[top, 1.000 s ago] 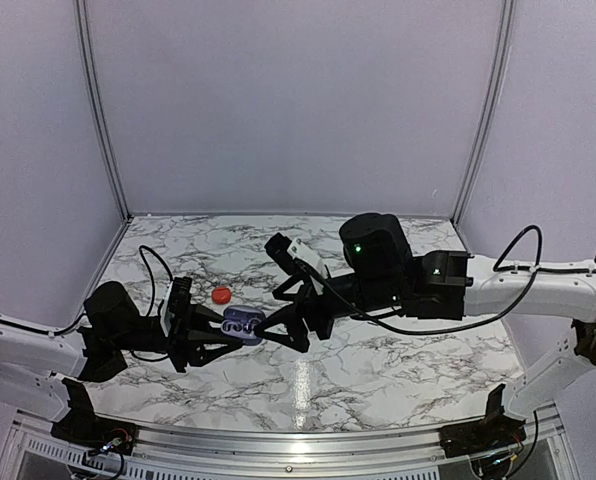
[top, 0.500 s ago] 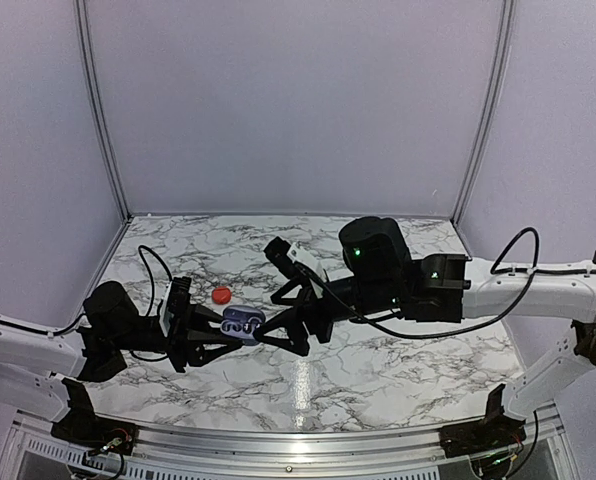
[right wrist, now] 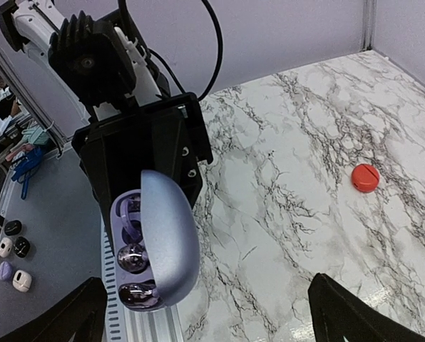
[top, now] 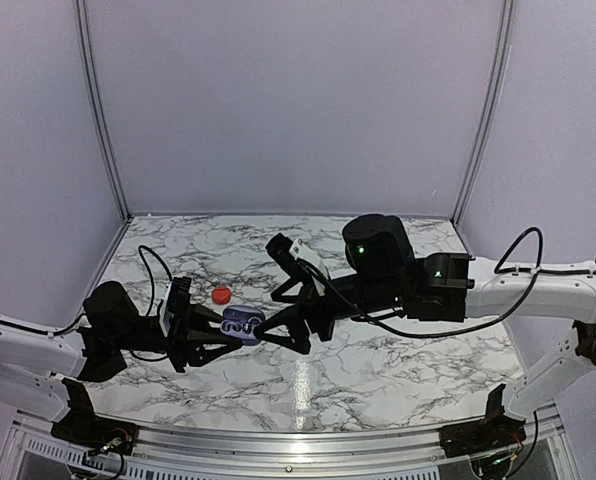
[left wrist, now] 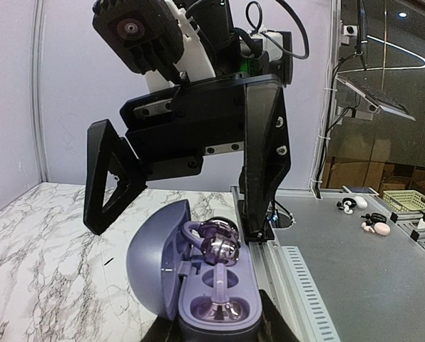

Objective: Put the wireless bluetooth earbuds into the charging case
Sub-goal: Adjust the right earbud in the right side groove of the charging case.

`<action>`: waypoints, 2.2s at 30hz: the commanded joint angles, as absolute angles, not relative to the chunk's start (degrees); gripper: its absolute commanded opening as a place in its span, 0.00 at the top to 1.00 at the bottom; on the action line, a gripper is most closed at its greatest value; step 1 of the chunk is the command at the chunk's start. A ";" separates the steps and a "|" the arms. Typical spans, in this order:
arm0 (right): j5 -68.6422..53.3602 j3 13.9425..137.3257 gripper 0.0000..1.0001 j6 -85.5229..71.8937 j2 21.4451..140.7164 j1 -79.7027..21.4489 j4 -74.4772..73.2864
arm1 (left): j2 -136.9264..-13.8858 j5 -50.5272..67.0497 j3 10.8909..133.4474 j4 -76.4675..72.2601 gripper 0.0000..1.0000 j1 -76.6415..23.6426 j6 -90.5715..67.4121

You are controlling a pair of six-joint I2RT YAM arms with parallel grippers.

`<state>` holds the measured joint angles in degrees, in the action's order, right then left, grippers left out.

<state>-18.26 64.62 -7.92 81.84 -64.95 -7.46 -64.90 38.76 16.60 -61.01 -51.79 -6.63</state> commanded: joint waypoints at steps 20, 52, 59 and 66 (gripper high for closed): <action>-17.69 64.09 0.02 -9.78 83.82 -63.28 -7.06 | -64.17 39.77 17.44 -63.28 1.00 -51.68 -6.32; -15.61 76.00 0.31 19.70 78.67 -66.67 -26.97 | -67.06 41.24 18.23 -61.61 1.00 -51.77 -7.29; -12.27 77.79 0.38 19.95 81.70 -70.48 -28.03 | -68.64 41.15 19.07 -61.52 1.00 -51.69 -8.97; -11.97 79.28 0.56 18.72 82.35 -71.43 -29.61 | -68.93 40.47 19.33 -61.14 1.00 -51.69 -9.13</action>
<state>-13.58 76.90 18.74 81.49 -70.81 -27.33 -68.66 40.49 17.41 -60.55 -51.83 -8.75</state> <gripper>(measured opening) 0.480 0.298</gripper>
